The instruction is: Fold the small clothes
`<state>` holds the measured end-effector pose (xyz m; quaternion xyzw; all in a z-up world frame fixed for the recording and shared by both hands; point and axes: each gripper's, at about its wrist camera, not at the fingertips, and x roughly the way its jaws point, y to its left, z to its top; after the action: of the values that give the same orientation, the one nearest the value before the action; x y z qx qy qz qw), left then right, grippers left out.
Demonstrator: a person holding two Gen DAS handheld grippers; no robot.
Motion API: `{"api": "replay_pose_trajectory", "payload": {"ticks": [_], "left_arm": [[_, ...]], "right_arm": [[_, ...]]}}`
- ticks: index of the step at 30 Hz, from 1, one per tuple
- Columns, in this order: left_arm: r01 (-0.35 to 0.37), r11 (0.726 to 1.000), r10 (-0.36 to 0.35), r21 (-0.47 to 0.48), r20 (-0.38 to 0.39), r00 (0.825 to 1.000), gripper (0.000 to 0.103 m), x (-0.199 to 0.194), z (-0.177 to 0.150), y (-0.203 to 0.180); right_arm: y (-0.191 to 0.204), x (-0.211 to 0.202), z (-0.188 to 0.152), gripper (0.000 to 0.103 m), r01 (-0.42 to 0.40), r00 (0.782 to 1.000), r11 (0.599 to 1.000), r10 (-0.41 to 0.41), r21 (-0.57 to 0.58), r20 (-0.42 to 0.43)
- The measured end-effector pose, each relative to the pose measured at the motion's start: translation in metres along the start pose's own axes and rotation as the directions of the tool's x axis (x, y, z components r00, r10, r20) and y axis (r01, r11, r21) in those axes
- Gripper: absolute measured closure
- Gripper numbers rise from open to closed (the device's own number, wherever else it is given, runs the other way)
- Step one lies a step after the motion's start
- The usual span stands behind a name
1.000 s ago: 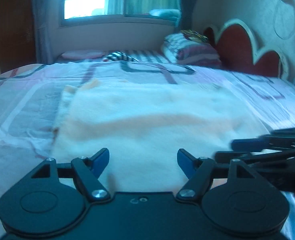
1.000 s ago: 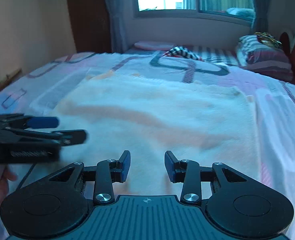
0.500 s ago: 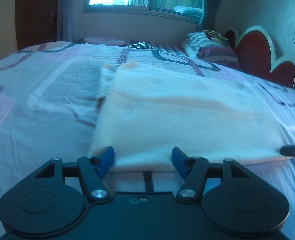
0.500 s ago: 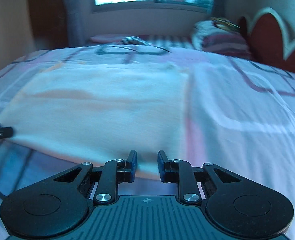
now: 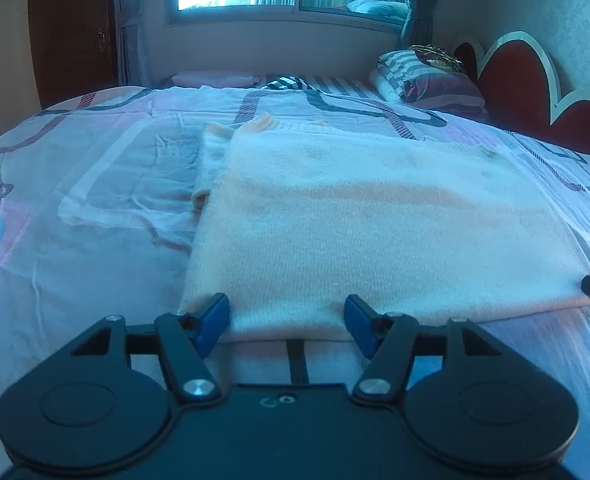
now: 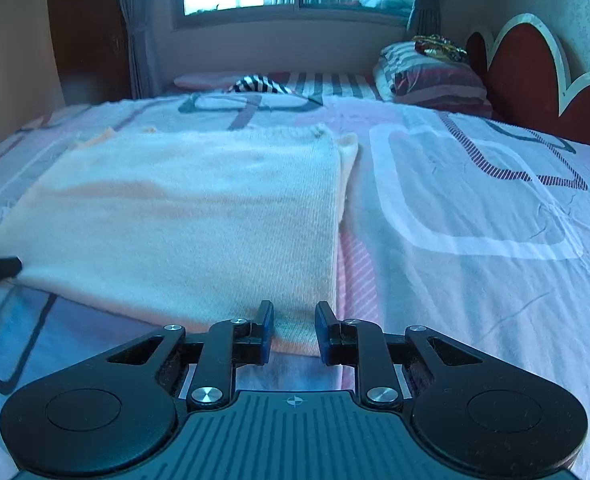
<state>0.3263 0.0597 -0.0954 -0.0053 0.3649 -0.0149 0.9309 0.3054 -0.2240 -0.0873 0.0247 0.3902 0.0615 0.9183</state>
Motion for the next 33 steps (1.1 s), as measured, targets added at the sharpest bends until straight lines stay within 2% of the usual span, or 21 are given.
{"api": "replay_pose_trajectory", "payload": {"ticks": [23,27,28,29,30,32,33], "left_arm": [[-0.015,1.0,0.015,0.019,0.002,1.0,0.039,0.002,-0.002,-0.004],[-0.005,0.999,0.008,0.043,-0.073,0.997,0.036,-0.004,0.009,-0.003],[-0.016,0.999,0.019,0.037,-0.084,0.996,0.029,-0.012,0.01,-0.001],[-0.03,0.999,0.032,0.023,-0.068,0.997,0.018,-0.022,0.007,0.001],[-0.032,0.999,0.032,-0.001,-0.042,0.999,0.018,-0.032,0.003,0.004],[0.029,0.993,-0.031,-0.115,-0.016,0.999,0.022,-0.047,-0.009,0.016],[0.057,0.981,-0.06,-0.187,-0.011,0.998,0.025,-0.049,-0.014,0.021]], "right_arm": [[0.0,0.003,-0.007,0.081,-0.001,1.0,0.999,0.001,-0.054,0.005],[-0.003,-0.007,0.002,0.077,0.013,1.0,0.999,-0.013,-0.035,-0.004],[-0.007,-0.023,0.002,0.077,-0.001,0.998,1.0,0.002,-0.008,0.06],[-0.011,-0.039,0.0,0.077,-0.035,0.992,0.999,0.034,0.012,0.123],[-0.013,-0.051,-0.001,0.077,-0.069,0.987,0.997,0.065,0.023,0.145],[-0.01,-0.059,-0.003,0.077,-0.084,0.987,0.996,0.082,0.01,0.141],[-0.007,-0.06,-0.004,0.077,-0.094,0.986,0.996,0.094,-0.002,0.139]]}}
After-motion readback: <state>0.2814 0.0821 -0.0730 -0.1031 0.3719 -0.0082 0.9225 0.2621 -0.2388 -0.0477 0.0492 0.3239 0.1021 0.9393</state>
